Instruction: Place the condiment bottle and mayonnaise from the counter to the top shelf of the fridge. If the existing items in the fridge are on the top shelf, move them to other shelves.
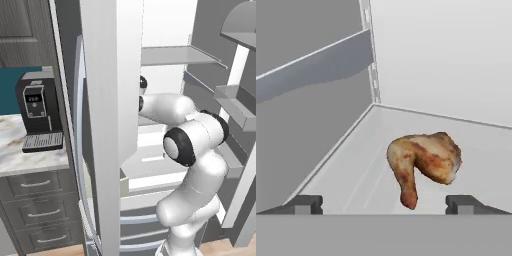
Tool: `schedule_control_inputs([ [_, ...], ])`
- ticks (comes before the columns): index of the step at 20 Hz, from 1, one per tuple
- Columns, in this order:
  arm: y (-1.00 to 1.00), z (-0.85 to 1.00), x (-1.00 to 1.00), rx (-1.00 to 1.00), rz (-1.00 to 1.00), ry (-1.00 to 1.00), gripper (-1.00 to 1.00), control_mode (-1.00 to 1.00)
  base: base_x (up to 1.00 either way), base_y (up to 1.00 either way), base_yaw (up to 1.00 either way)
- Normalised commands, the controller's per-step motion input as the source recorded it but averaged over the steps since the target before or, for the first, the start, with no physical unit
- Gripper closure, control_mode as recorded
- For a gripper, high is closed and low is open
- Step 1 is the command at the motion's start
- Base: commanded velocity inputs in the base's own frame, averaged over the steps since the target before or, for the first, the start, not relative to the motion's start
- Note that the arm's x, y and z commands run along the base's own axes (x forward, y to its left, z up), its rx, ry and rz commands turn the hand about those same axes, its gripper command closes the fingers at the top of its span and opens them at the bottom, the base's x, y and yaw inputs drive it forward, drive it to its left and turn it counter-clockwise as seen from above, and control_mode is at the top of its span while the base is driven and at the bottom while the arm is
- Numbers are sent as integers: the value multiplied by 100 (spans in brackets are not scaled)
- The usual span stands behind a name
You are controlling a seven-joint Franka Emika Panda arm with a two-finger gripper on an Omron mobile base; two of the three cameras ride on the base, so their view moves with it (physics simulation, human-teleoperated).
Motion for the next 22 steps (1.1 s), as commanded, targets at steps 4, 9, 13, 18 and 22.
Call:
schedule_control_inputs([
  [4,-67,59,-100,8,0,-26,-100,-100,0,0,0],
  [9,-71,76,-100,7,0,-25,-100,-100,0,0,0],
  [13,-65,100,-100,3,0,-11,-100,-100,0,0,0],
  [18,-47,100,-100,-1,0,-2,-100,-100,0,0,0],
  [22,-15,100,-100,-14,2,0,-100,-100,0,0,0],
])
